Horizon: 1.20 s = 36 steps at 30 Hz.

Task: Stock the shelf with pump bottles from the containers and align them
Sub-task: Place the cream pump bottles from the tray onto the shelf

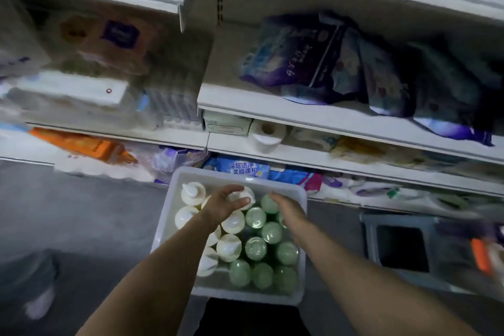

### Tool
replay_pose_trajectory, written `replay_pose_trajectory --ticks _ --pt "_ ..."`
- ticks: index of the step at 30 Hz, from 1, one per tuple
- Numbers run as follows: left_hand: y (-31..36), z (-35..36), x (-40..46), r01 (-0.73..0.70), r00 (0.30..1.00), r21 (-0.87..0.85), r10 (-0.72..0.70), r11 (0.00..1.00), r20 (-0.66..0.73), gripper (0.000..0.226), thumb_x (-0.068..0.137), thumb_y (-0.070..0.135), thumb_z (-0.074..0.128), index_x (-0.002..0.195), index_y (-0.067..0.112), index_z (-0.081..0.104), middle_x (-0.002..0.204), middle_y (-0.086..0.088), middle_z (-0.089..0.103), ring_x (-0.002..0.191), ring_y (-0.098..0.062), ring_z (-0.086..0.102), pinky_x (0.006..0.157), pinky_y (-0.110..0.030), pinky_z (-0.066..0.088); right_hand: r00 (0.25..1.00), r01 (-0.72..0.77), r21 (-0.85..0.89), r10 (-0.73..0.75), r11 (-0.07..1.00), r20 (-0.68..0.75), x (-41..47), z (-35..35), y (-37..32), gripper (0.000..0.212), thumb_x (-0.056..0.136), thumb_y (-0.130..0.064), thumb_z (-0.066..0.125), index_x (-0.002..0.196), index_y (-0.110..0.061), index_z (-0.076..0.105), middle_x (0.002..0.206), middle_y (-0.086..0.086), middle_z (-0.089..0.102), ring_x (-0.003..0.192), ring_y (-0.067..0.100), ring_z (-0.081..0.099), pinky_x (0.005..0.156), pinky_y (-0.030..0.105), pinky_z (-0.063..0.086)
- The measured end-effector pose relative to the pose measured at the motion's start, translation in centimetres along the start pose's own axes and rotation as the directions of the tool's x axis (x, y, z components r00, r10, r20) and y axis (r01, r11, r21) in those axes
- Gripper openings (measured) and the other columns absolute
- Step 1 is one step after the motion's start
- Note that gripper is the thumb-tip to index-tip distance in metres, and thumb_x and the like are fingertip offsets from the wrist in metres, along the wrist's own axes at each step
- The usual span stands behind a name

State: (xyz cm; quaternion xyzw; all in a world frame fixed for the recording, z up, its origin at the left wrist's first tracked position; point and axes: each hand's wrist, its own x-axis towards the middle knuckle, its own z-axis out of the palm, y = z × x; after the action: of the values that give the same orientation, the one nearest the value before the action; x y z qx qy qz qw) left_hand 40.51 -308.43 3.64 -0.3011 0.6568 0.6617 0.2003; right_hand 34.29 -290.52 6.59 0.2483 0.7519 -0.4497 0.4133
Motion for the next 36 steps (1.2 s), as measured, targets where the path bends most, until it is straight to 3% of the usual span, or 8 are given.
replay_pose_trajectory --ticks 4,9,15,20,25,28,33,36 --pt "-0.4 0.2 1.6 0.004 0.999 0.054 -0.006 0.999 0.044 0.047 0.085 0.026 0.076 0.129 0.024 0.06 0.127 -0.001 0.055 0.116 -0.02 0.052 0.086 -0.031 0.047 0.999 0.025 0.02 -0.024 0.999 -0.037 0.6 0.8 1.1 0.036 0.073 -0.063 0.058 0.087 -0.03 0.064 0.096 -0.009 0.067 0.096 0.015 0.063 0.088 0.036 0.048" --pt "-1.3 1.2 3.2 0.01 0.999 0.027 -0.011 1.0 0.036 0.045 0.08 0.012 0.08 0.122 0.017 0.065 0.128 -0.009 0.06 0.12 -0.027 0.056 0.101 -0.04 0.049 0.998 0.052 0.068 -0.049 0.996 -0.047 1.3 0.8 2.4 0.035 0.072 -0.066 0.059 0.09 -0.036 0.067 0.104 -0.011 0.069 0.1 0.014 0.064 0.093 0.038 0.051" --pt "-2.8 1.5 4.4 0.003 1.0 0.064 -0.003 0.998 -0.004 0.047 0.075 0.007 0.083 0.119 0.015 0.067 0.118 -0.01 0.067 0.11 -0.025 0.061 0.099 -0.043 0.051 0.996 0.067 0.135 -0.059 0.989 -0.064 1.2 0.8 2.8 0.034 0.069 -0.066 0.06 0.089 -0.041 0.068 0.105 -0.015 0.068 0.099 0.01 0.063 0.084 0.032 0.049" --pt "-3.0 2.1 4.8 0.008 0.999 0.135 0.0 0.991 -0.055 0.044 0.075 0.008 0.083 0.116 0.017 0.069 0.111 -0.004 0.067 0.101 -0.02 0.059 0.09 -0.031 0.049 0.997 0.066 0.151 -0.058 0.986 -0.058 1.3 0.8 3.1 0.032 0.07 -0.065 0.059 0.091 -0.041 0.067 0.108 -0.013 0.067 0.102 0.011 0.062 0.088 0.034 0.049" --pt "-3.3 2.6 4.9 0.006 0.992 0.177 0.016 0.984 -0.124 0.037 0.076 0.011 0.083 0.11 0.021 0.071 0.104 0.0 0.068 0.095 -0.017 0.06 0.078 -0.022 0.043 0.999 0.031 0.156 -0.027 0.987 -0.029 1.3 0.6 3.2 0.031 0.075 -0.063 0.06 0.093 -0.038 0.066 0.108 -0.01 0.066 0.099 0.011 0.061 0.076 0.03 0.046" --pt "-3.6 2.8 4.8 -0.002 0.984 0.243 0.046 0.97 -0.174 0.036 0.075 0.018 0.084 0.109 0.025 0.072 0.099 0.003 0.069 0.089 -0.013 0.059 0.071 -0.014 0.039 1.0 0.016 0.142 -0.014 0.99 -0.013 1.4 0.4 3.2 0.028 0.083 -0.061 0.059 0.099 -0.038 0.061 0.108 -0.008 0.062 0.098 0.012 0.059 0.083 0.033 0.044" --pt "-3.9 3.1 4.9 -0.01 0.953 0.321 0.106 0.947 -0.283 0.039 0.078 0.026 0.082 0.116 0.021 0.072 0.109 -0.007 0.072 0.098 -0.022 0.063 0.08 -0.024 0.039 0.999 0.045 0.145 -0.046 0.988 0.001 0.9 -0.4 3.2 0.016 0.089 -0.055 0.06 0.087 -0.038 0.058 0.093 -0.018 0.056 0.089 0.006 0.055 0.083 0.03 0.043" --pt "-3.4 3.2 3.9 -0.049 0.933 0.326 0.16 0.944 -0.323 0.036 0.079 0.027 0.08 0.114 0.021 0.073 0.105 -0.006 0.073 0.097 -0.024 0.064 0.079 -0.025 0.04 0.999 0.036 0.166 -0.041 0.986 0.026 0.2 -1.2 3.4 0.02 0.088 -0.055 0.061 0.089 -0.035 0.059 0.096 -0.012 0.061 0.098 0.014 0.06 0.099 0.038 0.047"
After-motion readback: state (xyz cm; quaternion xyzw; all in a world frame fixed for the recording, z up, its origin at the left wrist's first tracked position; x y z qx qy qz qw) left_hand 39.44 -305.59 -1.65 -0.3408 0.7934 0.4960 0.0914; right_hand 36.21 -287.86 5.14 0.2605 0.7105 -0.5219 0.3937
